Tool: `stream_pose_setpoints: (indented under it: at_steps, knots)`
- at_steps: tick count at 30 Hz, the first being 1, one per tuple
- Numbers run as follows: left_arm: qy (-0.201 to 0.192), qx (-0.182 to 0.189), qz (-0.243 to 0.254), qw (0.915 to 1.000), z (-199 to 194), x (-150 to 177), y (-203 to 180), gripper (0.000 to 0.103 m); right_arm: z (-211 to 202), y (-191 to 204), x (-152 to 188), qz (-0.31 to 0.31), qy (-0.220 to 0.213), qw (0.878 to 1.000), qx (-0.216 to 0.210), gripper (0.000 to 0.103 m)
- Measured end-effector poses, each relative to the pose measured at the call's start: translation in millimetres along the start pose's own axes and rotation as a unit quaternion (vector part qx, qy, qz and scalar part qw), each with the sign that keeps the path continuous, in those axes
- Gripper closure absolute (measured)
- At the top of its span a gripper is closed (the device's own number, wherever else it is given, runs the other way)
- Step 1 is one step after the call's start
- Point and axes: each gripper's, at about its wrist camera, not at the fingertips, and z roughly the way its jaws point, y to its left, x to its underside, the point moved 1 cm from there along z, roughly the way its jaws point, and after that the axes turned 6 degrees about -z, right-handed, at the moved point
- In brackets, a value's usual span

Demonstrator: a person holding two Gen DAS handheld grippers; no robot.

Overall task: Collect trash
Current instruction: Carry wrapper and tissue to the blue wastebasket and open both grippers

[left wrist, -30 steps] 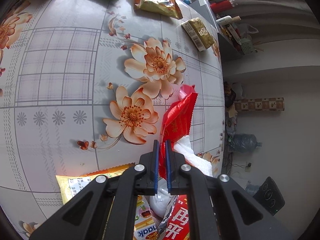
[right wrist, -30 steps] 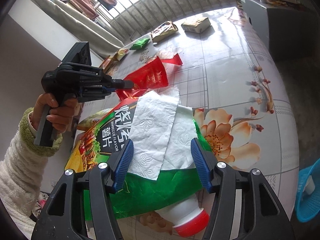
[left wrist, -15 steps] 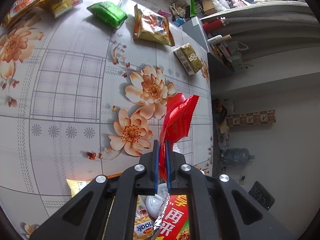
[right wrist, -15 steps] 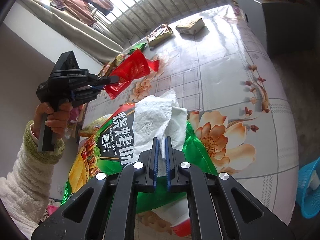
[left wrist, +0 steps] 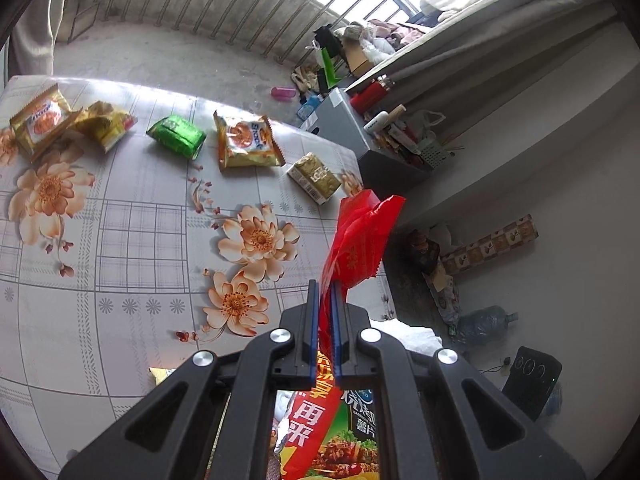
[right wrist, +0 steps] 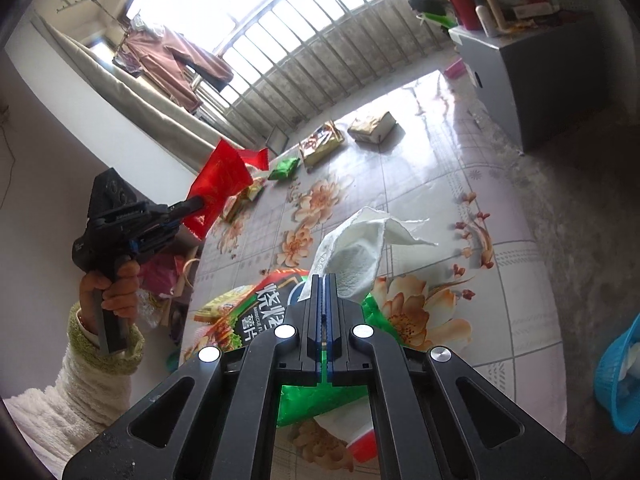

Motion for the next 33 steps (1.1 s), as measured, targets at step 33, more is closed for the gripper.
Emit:
stream_pose_setpoints:
  at_steps: [33]
  knots:
    - [-0.041,0.054,0.196,0.9782,11,173,-204,0.099,-181,-76,91,0.125,-0.169,0.976,0.055,0.103]
